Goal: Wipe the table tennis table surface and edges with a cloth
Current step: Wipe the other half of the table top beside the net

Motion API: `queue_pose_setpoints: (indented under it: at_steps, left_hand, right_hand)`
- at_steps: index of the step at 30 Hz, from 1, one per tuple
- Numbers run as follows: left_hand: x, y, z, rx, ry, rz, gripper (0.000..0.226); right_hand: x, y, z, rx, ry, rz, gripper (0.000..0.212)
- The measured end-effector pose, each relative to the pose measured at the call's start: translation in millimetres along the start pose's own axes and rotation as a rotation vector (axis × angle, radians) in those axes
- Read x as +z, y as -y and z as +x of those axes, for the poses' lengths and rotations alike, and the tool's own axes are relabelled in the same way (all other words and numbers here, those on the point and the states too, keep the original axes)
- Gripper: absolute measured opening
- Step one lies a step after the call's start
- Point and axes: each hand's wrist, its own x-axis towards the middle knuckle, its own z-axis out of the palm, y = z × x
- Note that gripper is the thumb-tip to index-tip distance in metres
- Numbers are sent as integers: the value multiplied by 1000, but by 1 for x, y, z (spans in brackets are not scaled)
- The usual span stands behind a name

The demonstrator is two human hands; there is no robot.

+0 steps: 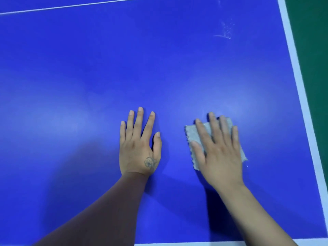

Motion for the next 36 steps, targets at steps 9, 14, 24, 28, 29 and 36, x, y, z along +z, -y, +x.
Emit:
queue_pose_setpoints:
  at_steps: [9,14,24,28,29,36]
  left_hand:
    - [2,0,0,-2,-12,10,58]
    - [2,0,-1,5,-26,18,58]
    - [3,1,-3,11,-32,36,57]
    - [5,2,-4,15,-41,29,56]
    - [5,3,-4,17,-44,24,56]
    - [3,5,-5,20,-46,33,56]
  right_hand:
    - [-8,-30,69,310,-80,38,62]
    - [-1,9,95,217,-97,44,63]
    - [5,15,-25,-66,-15,39,59]
    - [0,-26,-53,-26,-9,36,60]
    - [-2,-36,-54,-7,-10,23,61]
    - [-4,-49,9,260,-86,23,64]
